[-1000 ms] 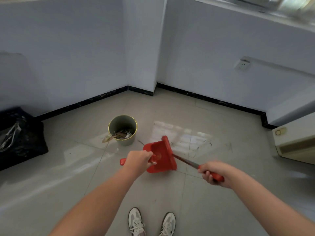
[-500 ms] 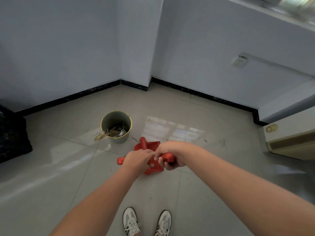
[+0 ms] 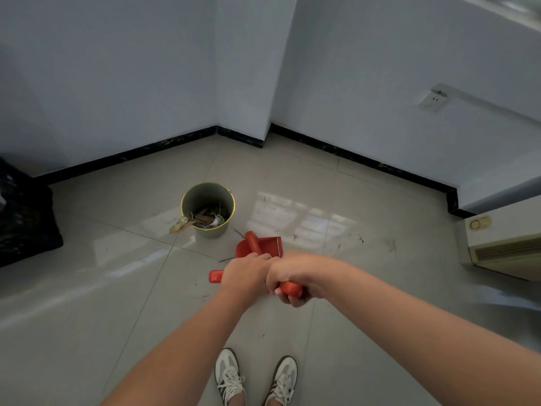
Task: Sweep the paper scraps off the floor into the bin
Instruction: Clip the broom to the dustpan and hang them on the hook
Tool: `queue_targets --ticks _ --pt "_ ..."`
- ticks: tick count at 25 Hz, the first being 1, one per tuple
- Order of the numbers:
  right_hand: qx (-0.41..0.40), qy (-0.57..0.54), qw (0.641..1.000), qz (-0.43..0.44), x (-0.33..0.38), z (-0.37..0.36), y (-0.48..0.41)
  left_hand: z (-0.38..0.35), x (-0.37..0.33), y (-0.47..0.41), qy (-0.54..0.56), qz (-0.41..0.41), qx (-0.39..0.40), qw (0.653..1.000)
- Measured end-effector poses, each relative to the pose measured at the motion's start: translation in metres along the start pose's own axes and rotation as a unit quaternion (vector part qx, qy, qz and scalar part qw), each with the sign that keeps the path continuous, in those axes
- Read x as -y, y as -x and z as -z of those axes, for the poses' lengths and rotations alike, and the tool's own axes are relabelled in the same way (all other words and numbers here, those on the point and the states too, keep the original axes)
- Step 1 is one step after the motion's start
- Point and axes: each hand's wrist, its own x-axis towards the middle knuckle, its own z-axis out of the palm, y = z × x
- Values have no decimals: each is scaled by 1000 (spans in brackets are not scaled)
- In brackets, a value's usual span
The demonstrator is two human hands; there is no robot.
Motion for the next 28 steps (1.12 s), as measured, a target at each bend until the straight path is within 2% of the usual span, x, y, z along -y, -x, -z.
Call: queue_targets --ticks 7,10,13,15,16,18,20,22,23,25,27,28 --pt "10 12 1000 12 12 -8 2 0 6 4 26 34 -4 999" --pt "25 -59 997 31 10 -12 6 -3 6 6 13 18 -4 1000" --pt "13 -151 987 53 -3 -9 2 -22 9 0 60 27 -3 998" --pt "-47 -141 985 87 -18 3 -6 -30 7 -13 20 42 -5 999" --pt "-81 -132 982 110 -26 11 -11 -33 6 -19 35 54 -25 998" --pt "-121 -83 970 194 -43 30 -22 -29 -5 -30 40 46 -26 998" --pt "-148 29 942 300 -58 47 -34 -17 -21 -40 23 45 -26 998" --pt "-156 99 901 392 -64 62 -46 -10 -30 -52 -1 42 15 999" --pt "-150 97 896 407 -62 70 -51 -3 -32 -63 2 57 21 998" --pt "-150 85 885 432 -48 92 -55 3 -27 -94 -17 25 -54 998" --pt "-179 68 878 439 -24 131 -44 51 -41 -118 -57 64 -24 996" --pt "-195 57 874 443 -10 155 -37 77 -46 -128 -79 52 -27 995"
